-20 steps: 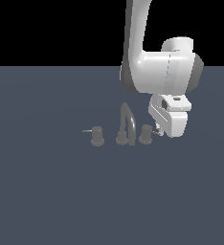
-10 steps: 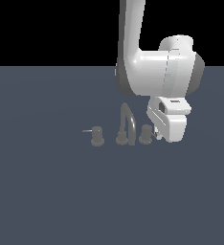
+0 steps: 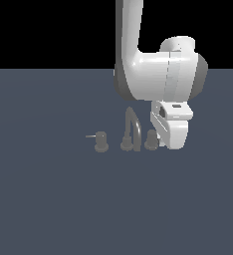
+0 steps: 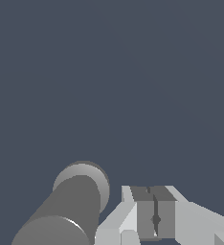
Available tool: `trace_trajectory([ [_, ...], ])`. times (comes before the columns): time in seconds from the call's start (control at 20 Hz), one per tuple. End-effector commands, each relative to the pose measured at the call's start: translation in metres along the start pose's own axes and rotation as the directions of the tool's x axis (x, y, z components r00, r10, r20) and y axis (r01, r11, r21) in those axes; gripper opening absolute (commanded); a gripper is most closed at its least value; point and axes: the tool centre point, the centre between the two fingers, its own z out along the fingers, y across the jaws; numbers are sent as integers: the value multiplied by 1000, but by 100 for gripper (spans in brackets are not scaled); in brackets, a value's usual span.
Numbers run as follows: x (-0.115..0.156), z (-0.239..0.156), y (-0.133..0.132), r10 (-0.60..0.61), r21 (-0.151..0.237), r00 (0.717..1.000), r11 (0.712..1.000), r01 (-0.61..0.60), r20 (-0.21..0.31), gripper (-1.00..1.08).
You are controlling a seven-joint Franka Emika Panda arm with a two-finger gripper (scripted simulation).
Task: Turn on the faucet by rotating a designated handle.
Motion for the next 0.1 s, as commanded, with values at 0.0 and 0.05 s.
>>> trace_trajectory([
  [0.0, -45, -1, -9, -53, 1, 999, 999, 53, 15, -100],
  [0.05, -45, -1, -9, -53, 1, 999, 999, 53, 15, -100],
])
